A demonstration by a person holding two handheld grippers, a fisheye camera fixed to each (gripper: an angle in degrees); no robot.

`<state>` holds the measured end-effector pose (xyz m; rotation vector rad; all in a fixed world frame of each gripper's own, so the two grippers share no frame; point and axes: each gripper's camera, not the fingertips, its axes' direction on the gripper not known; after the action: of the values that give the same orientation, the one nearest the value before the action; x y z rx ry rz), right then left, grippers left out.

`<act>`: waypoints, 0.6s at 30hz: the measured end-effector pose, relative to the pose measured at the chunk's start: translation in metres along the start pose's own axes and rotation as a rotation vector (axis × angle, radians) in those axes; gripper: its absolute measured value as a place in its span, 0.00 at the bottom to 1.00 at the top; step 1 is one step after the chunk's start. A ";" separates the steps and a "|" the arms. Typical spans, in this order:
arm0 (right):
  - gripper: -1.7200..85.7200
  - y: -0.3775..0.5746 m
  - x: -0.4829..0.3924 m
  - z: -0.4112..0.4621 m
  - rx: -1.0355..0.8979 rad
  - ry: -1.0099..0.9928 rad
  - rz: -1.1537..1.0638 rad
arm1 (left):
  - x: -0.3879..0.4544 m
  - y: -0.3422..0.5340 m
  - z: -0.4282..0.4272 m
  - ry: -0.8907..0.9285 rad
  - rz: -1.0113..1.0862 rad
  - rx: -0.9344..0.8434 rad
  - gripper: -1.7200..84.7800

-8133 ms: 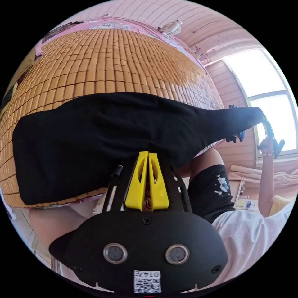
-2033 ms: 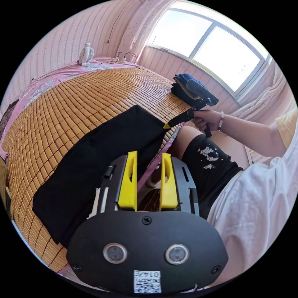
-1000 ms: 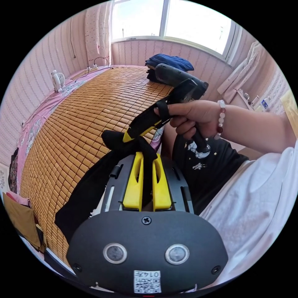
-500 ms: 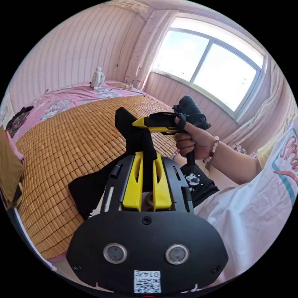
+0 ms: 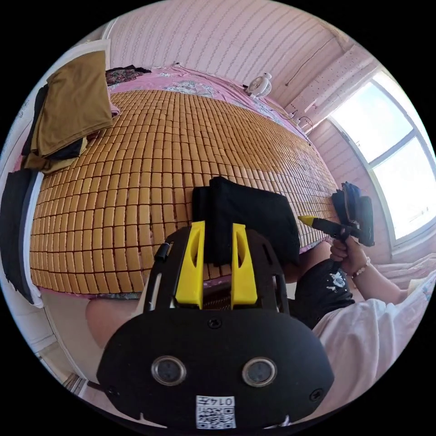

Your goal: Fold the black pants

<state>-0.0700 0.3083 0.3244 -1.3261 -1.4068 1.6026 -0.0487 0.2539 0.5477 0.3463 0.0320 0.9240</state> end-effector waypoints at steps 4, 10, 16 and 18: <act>0.14 0.026 -0.006 0.005 -0.046 0.129 -0.004 | 0.024 -0.028 0.033 -0.117 0.088 -0.059 0.13; 0.15 0.041 -0.008 0.027 -0.086 0.156 0.016 | 0.056 -0.048 0.054 -0.217 0.213 -0.157 0.06; 0.15 0.043 -0.018 0.018 -0.076 0.156 -0.029 | 0.090 -0.046 -0.007 -0.171 0.260 0.018 0.06; 0.15 0.045 -0.024 0.013 -0.057 0.154 -0.052 | 0.075 -0.046 -0.005 -0.214 0.222 0.036 0.07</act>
<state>-0.0682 0.2712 0.2873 -1.4026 -1.3900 1.4046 0.0319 0.2892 0.5383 0.4877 -0.1899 1.1019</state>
